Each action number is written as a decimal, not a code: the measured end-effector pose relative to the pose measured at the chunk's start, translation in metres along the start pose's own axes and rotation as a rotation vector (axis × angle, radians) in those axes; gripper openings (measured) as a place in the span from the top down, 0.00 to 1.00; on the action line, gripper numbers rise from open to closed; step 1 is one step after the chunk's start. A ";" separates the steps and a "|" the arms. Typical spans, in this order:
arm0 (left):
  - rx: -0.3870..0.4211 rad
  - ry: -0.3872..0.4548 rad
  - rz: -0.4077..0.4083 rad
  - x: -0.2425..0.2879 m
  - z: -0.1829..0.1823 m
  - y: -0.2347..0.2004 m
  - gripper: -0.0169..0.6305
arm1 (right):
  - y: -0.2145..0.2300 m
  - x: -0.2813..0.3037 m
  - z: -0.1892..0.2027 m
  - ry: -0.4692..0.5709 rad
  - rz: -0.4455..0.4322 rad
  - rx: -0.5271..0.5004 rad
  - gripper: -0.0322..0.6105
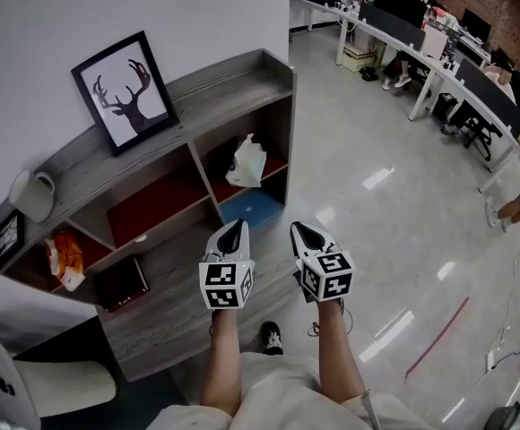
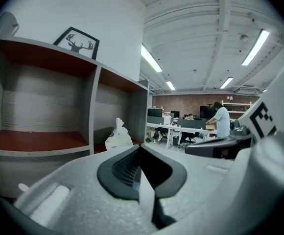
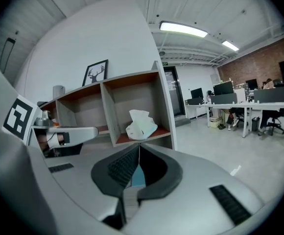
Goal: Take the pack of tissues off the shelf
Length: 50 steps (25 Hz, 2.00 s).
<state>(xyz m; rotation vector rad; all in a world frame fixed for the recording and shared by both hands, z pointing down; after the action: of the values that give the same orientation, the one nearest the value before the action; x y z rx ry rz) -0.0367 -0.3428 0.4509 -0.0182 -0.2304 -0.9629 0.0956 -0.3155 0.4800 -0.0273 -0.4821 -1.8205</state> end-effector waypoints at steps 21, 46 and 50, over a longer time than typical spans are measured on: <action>0.012 -0.027 0.070 0.028 0.030 0.020 0.96 | 0.018 0.003 0.025 -0.008 0.040 0.083 0.92; 0.058 -0.073 0.012 0.054 0.035 -0.014 0.96 | -0.011 0.085 0.010 -0.041 -0.151 -0.032 0.92; 0.073 -0.079 -0.002 0.068 0.031 -0.023 0.96 | -0.010 0.103 0.001 -0.038 -0.187 -0.046 0.92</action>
<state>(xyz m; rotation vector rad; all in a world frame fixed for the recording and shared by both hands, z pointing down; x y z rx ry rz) -0.0238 -0.4071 0.4929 0.0113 -0.3385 -0.9565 0.0543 -0.4076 0.5044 -0.0496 -0.4821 -2.0172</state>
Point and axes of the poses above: the fingertips, and each gripper's own axes: x forward along the fingers, y to its right, z out of its underside, the point moved 2 cm from there along -x, backward along the fingers, and after that the axes turned 7 degrees about x, right-handed, at the moved point
